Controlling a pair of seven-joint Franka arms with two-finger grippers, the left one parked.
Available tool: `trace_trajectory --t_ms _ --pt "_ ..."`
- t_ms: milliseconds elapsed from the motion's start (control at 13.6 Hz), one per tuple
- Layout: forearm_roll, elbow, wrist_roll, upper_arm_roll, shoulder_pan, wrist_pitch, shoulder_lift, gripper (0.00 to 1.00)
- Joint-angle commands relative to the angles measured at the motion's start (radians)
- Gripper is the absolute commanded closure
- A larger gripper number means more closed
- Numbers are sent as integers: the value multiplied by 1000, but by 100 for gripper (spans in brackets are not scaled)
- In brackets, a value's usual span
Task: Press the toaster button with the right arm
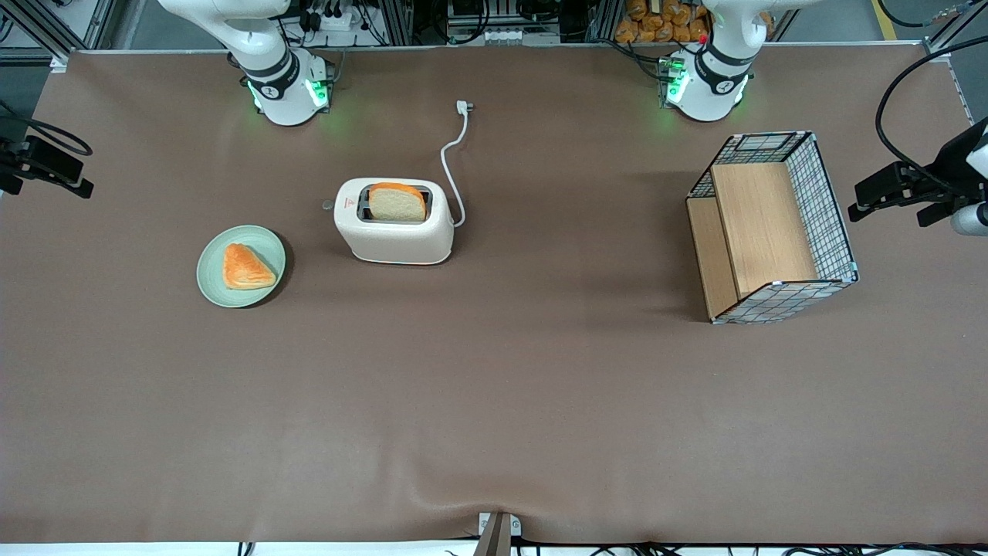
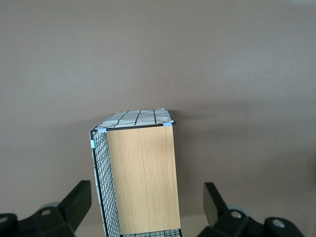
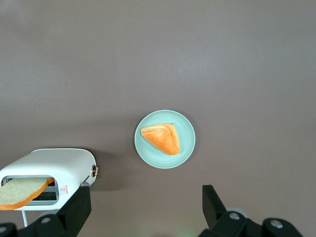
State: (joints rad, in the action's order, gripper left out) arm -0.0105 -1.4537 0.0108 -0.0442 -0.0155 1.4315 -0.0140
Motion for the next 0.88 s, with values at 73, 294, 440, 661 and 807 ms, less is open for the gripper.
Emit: trace_trajectory --t_ms 73,294,440,661,807 --pt "-13 -1 -11 4 -6 -48 -7 0" --pt "-14 -10 -2 6 6 -106 -32 0" --pt "-54 -60 3 7 8 -99 -27 0" --pt "-144 -184 31 3 -1 -30 0 0" --pt "-175 -322 35 7 5 56 55 0"
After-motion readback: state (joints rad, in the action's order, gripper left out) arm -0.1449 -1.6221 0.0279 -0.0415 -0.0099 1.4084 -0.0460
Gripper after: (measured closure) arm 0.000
